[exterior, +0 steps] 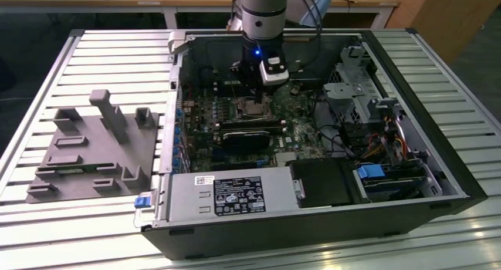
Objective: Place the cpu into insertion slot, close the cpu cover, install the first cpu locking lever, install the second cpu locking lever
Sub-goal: 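Close the cpu cover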
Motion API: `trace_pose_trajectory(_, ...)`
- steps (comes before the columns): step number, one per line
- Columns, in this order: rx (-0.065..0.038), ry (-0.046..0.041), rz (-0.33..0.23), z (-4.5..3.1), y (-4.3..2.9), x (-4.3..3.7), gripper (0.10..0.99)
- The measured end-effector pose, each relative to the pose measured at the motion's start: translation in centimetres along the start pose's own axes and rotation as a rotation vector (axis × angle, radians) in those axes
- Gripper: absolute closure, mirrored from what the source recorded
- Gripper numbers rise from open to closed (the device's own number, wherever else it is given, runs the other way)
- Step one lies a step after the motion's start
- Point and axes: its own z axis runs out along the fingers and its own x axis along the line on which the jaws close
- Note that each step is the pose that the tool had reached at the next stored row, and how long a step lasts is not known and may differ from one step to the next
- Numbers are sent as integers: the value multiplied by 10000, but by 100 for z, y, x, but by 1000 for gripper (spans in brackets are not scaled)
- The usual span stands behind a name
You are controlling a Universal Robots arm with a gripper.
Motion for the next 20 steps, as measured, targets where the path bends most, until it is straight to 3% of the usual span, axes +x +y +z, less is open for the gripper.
trace_pose_trajectory(10, -75, 2, -1719, 7, -3, 2, 984)
trace_pose_trajectory(20, -77, 2, -1772, 8, -69, 9, 984)
